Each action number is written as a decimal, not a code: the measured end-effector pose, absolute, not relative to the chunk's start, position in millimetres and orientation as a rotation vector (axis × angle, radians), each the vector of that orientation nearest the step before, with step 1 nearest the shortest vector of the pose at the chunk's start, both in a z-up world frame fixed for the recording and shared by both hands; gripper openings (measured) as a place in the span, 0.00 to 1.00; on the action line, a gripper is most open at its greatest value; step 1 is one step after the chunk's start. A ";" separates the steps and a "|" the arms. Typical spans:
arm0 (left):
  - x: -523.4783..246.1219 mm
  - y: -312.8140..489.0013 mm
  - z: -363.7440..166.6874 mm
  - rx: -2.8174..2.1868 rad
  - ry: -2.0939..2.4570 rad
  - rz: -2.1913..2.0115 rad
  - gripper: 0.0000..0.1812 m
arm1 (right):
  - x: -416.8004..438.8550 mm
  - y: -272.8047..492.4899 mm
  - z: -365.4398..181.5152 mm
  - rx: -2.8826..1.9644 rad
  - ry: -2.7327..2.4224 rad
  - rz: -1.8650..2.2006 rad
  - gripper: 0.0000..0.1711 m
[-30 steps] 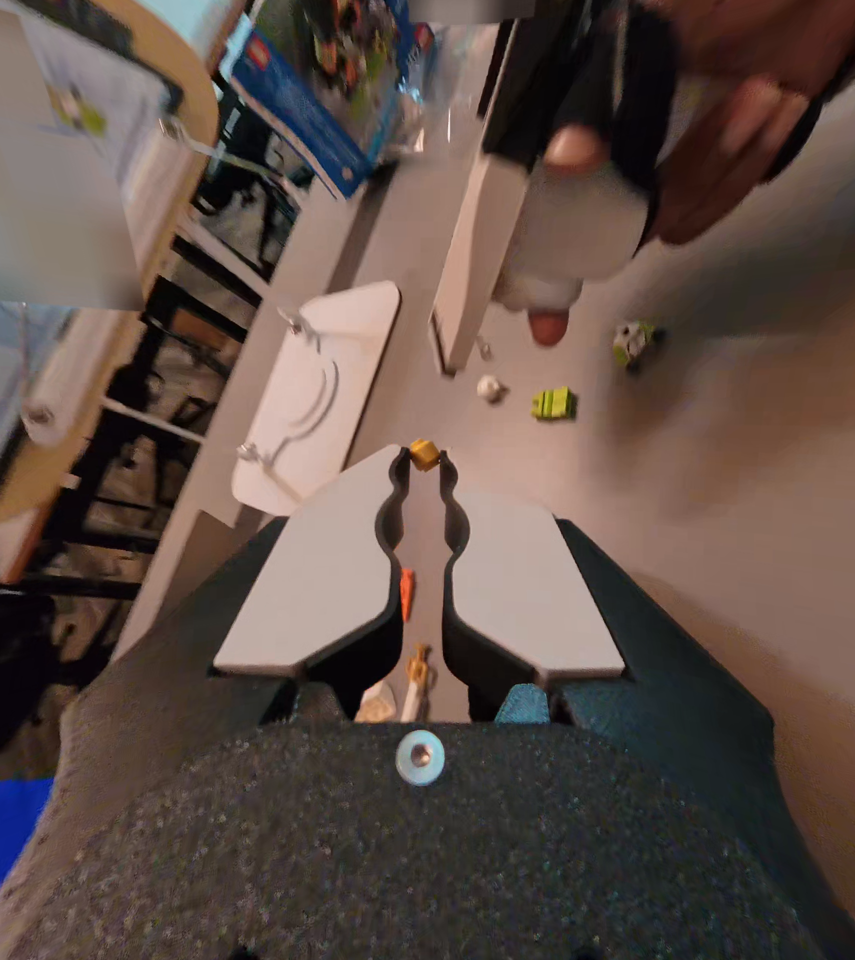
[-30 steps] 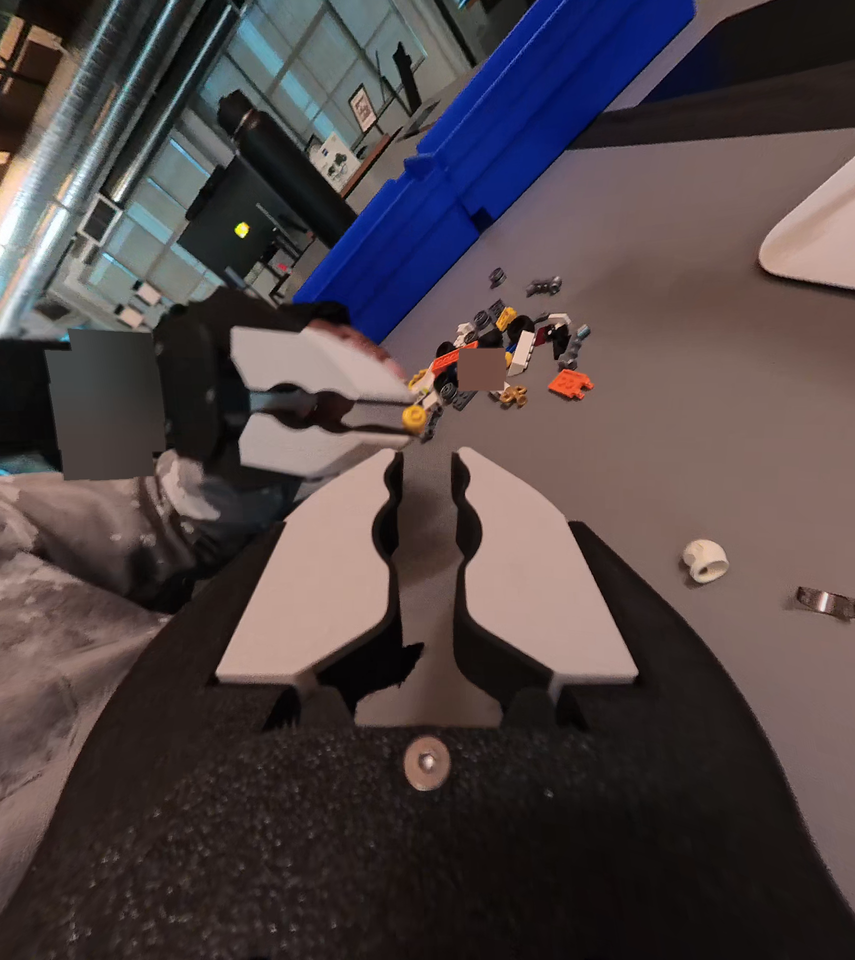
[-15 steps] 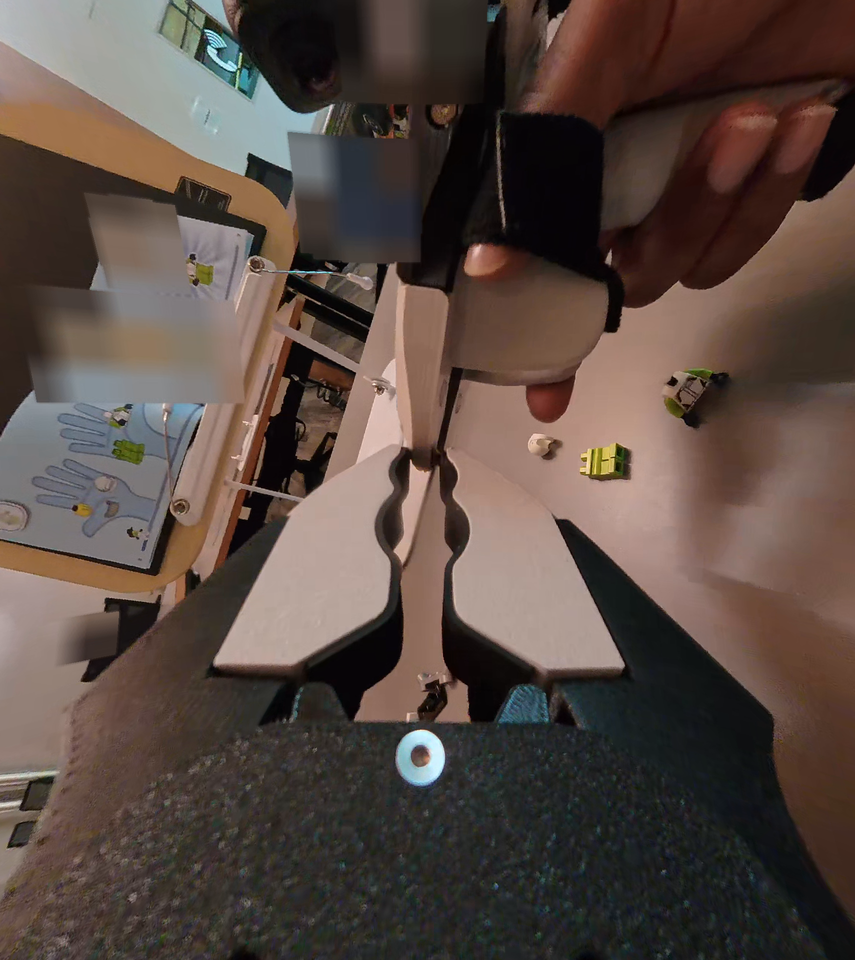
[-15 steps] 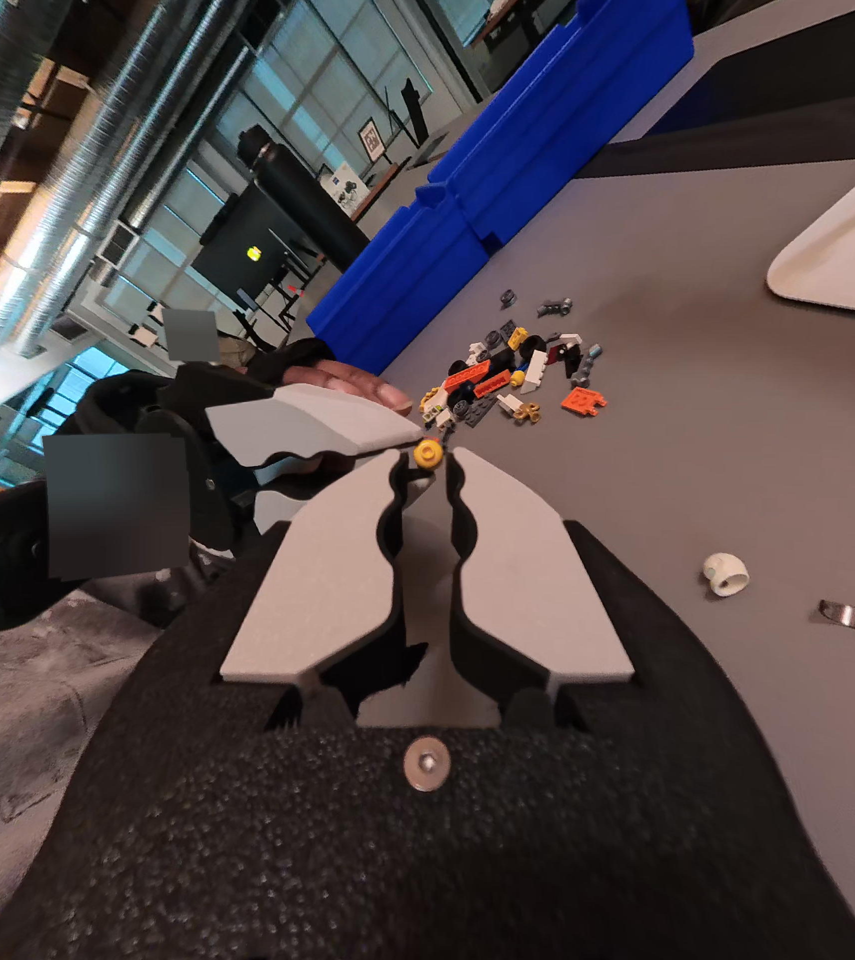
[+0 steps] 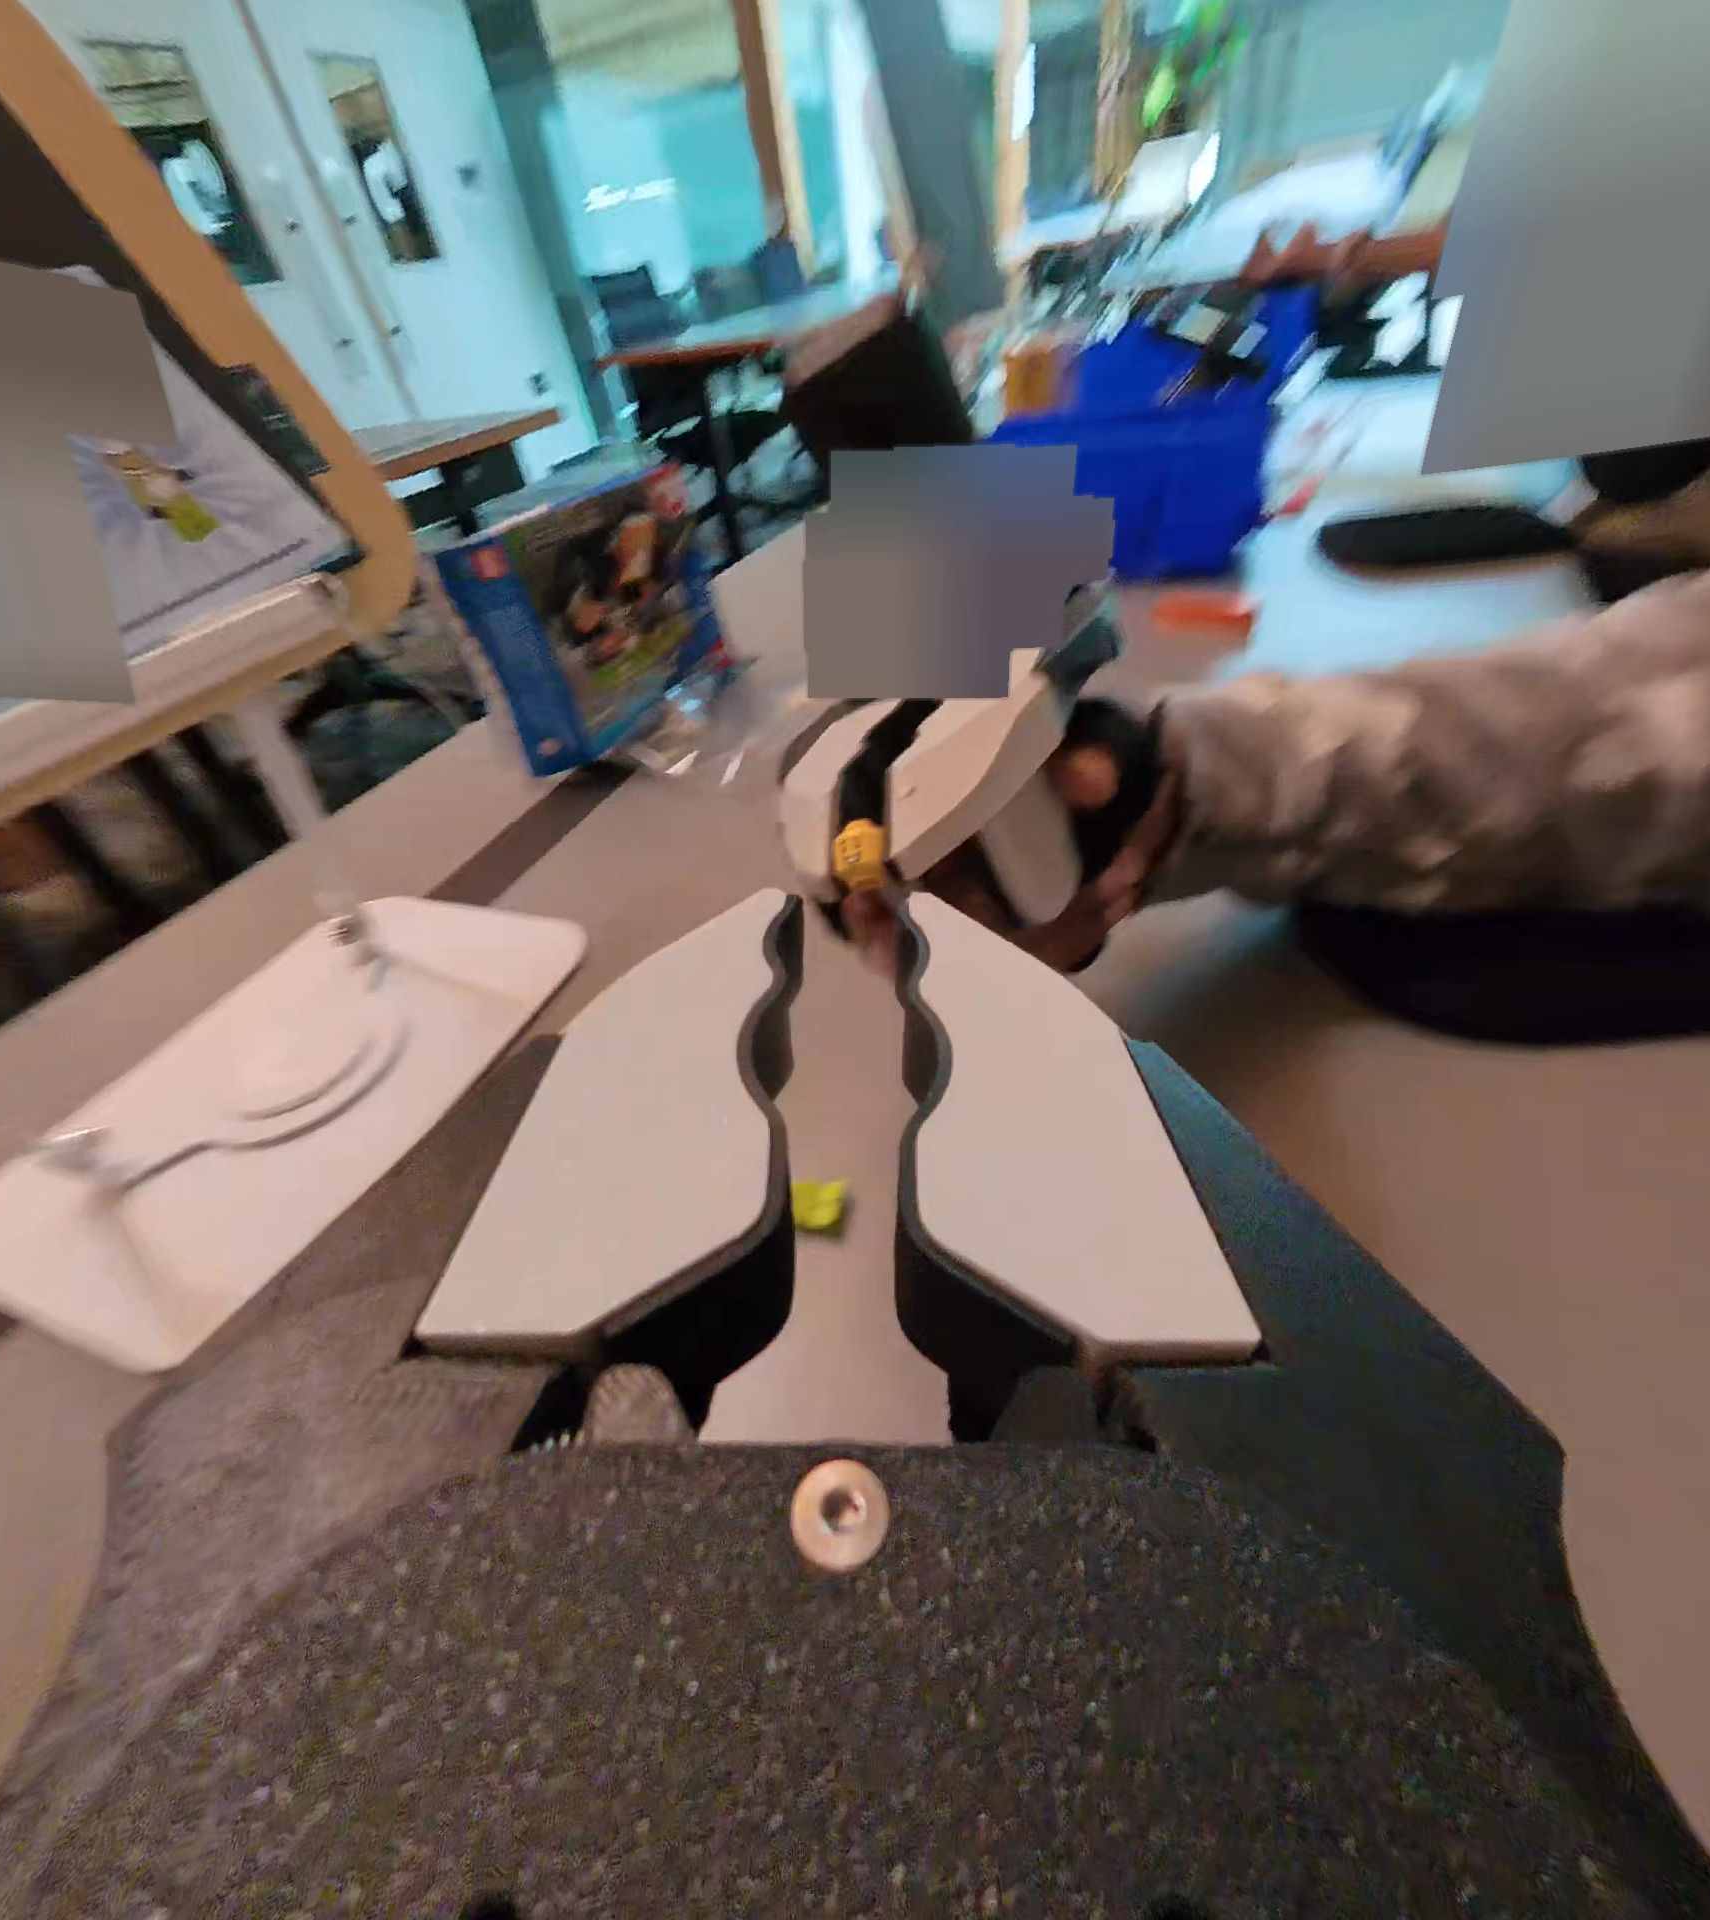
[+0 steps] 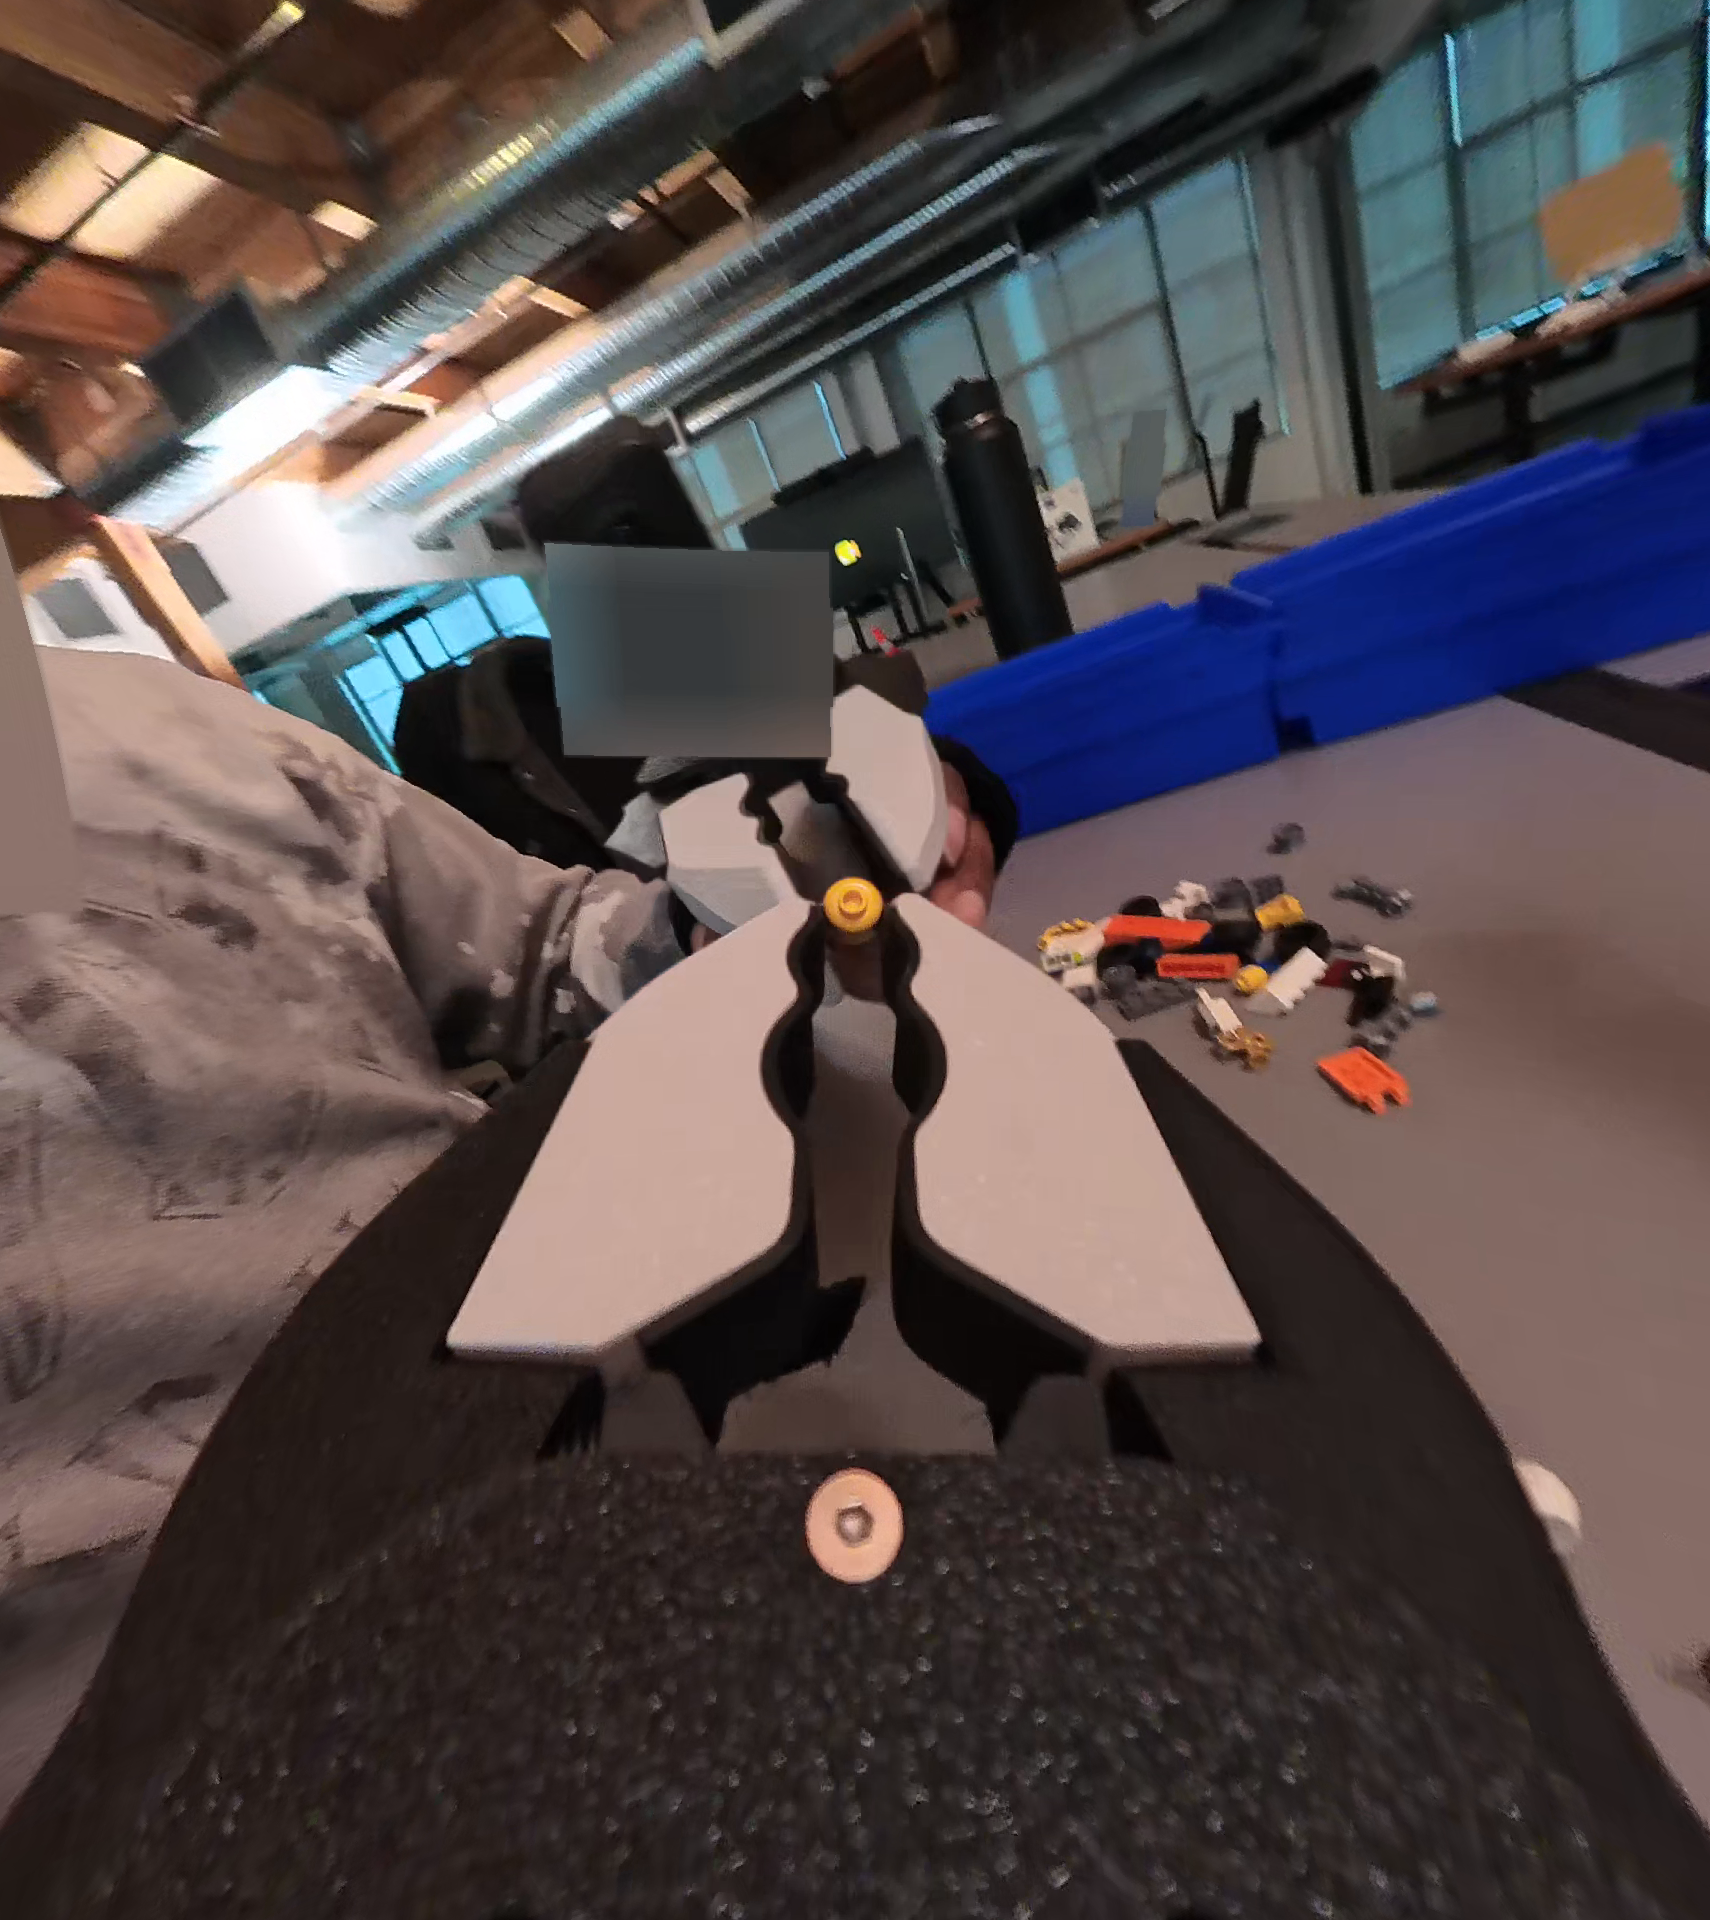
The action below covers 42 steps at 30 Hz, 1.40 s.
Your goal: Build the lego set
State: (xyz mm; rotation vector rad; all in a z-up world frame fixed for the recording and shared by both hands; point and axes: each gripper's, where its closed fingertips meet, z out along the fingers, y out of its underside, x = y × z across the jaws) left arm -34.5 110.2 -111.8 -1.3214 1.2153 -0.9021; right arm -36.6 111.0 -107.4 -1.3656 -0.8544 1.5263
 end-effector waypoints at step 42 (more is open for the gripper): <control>-32.3 80.3 -81.5 -1.416 0.469 -2.469 0.06 | -44.4 83.5 -86.2 -1.069 -1.073 1.084 0.06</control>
